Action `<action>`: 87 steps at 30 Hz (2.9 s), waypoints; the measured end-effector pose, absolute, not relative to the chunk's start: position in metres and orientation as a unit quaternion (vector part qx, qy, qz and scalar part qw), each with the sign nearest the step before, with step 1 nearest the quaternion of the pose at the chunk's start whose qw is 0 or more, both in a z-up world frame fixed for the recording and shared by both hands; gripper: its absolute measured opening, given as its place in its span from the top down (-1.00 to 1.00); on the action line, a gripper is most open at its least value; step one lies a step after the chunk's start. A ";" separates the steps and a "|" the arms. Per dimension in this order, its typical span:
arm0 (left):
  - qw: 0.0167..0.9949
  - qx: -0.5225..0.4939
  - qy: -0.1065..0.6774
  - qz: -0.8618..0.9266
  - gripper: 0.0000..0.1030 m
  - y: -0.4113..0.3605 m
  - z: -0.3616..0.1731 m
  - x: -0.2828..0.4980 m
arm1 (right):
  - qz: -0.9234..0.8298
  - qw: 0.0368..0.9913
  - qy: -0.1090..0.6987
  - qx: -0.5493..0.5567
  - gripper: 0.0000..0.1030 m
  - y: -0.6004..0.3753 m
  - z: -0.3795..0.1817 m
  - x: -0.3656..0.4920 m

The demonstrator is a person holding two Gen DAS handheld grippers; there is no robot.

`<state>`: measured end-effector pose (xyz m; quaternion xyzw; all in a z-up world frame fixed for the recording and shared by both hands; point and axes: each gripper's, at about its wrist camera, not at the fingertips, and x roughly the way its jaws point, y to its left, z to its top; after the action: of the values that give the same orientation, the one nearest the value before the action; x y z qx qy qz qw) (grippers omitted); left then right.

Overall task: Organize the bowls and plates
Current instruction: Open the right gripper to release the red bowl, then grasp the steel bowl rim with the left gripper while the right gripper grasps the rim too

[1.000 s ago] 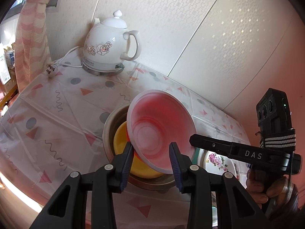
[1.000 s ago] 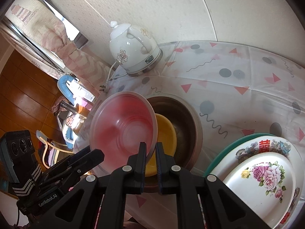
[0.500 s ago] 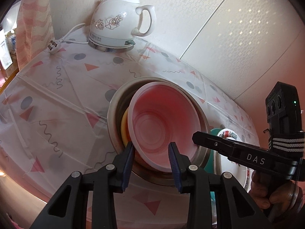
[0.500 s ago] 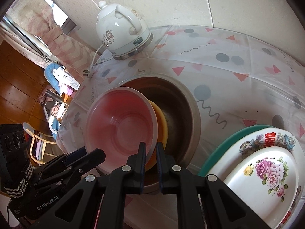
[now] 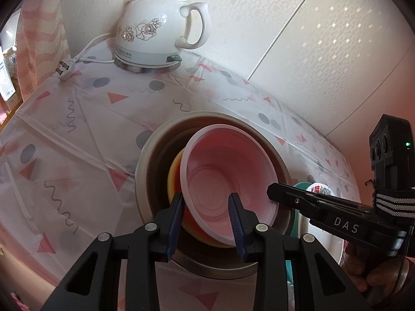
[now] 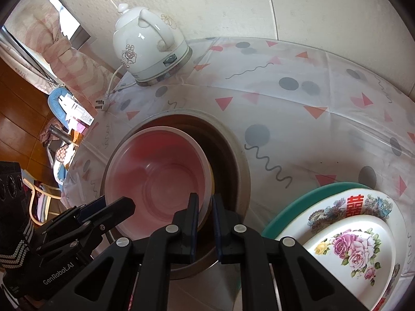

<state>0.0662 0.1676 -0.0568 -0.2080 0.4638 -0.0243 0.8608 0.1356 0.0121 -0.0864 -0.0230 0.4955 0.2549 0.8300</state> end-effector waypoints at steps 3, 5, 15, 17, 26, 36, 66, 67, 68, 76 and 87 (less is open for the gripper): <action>0.863 -0.202 0.463 -0.020 0.33 0.166 -0.057 0.067 | 0.250 0.832 0.496 -0.021 0.78 0.011 -0.088 0.137; 0.865 -0.194 0.463 -0.016 0.33 0.164 -0.056 0.067 | 0.250 0.832 0.495 -0.022 0.77 0.011 -0.088 0.136; 0.869 -0.177 0.463 0.001 0.33 0.161 -0.054 0.060 | 0.249 0.837 0.485 -0.045 0.77 0.017 -0.089 0.131; 0.870 -0.176 0.461 0.002 0.33 0.161 -0.053 0.058 | 0.248 0.838 0.483 -0.047 0.77 0.017 -0.089 0.130; 0.879 -0.159 0.449 0.010 0.31 0.157 -0.044 0.049 | 0.250 0.839 0.482 -0.037 0.68 0.013 -0.089 0.127; 0.884 -0.152 0.441 0.015 0.30 0.157 -0.039 0.041 | 0.259 0.838 0.479 -0.029 0.62 0.010 -0.087 0.120; 0.884 -0.154 0.437 0.068 0.28 0.182 -0.042 0.032 | 0.238 0.857 0.449 -0.089 0.85 0.031 -0.085 0.143; 0.883 -0.155 0.437 0.071 0.28 0.183 -0.043 0.031 | 0.239 0.856 0.449 -0.088 0.84 0.031 -0.085 0.142; 0.882 -0.156 0.438 0.072 0.28 0.185 -0.043 0.030 | 0.242 0.855 0.451 -0.083 0.83 0.031 -0.085 0.142; 0.879 -0.157 0.444 0.074 0.28 0.189 -0.049 0.025 | 0.250 0.853 0.456 -0.042 0.69 0.013 -0.076 0.137; 0.878 -0.154 0.448 0.067 0.28 0.185 -0.052 0.024 | 0.275 0.847 0.453 -0.046 0.69 0.011 -0.075 0.119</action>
<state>0.0236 0.1853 -0.0516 -0.1539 0.4483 0.0670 0.8780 0.1195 0.0113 -0.0750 -0.0461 0.4527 0.2745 0.8471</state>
